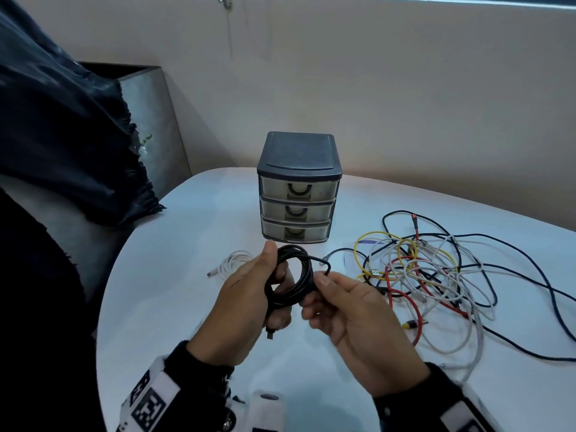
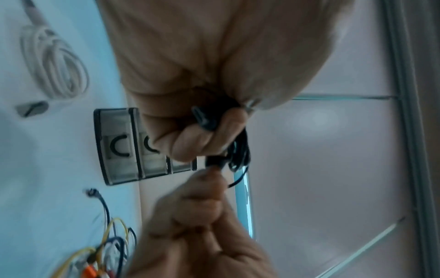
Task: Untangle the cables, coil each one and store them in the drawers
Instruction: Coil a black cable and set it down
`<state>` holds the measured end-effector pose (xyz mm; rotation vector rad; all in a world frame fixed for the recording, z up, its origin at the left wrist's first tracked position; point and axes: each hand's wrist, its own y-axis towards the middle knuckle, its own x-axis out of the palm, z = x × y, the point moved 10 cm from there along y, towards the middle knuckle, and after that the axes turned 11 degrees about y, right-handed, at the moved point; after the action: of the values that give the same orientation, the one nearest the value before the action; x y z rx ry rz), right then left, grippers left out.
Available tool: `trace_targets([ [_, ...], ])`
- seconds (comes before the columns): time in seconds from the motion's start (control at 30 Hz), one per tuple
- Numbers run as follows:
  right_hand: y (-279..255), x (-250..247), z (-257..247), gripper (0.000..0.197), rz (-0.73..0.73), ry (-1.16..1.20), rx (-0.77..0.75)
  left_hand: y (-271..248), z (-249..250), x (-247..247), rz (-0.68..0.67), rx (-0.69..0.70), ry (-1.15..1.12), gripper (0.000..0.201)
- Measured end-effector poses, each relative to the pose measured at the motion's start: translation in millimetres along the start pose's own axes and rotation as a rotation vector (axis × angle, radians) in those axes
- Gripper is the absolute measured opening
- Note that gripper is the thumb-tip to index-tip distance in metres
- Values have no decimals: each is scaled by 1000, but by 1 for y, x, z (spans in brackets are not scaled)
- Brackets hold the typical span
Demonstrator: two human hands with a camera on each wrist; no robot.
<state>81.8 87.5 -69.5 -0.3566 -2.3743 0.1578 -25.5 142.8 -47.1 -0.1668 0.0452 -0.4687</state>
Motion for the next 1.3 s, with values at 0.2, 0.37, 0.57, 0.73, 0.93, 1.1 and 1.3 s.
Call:
trace_targets([
  [0.2,7,-3,7,20,25,216,7,2,-11,12,-73,-41,-37,40],
  [0.37,1,15,27,23,-151,86,106,7,-14,2,-12,20,89,45],
  [0.57,-2,19,20,28,-234,140,112,9,-1,2,-66,198,92,43],
  [0.73,-2,1,11,21,-11,-561,-26,4,2,12,-66,259,173,39],
  [0.93,-16,-4,-29,29,222,-1016,-331,6,-2,7,92,241,163,33],
  [1.1,-13,-1,-30,48,123,-1172,-343,4,4,-1,159,262,184,32],
  [1.3,-17,9,-41,47,36,-1176,-530,6,4,-11,230,196,163,23],
])
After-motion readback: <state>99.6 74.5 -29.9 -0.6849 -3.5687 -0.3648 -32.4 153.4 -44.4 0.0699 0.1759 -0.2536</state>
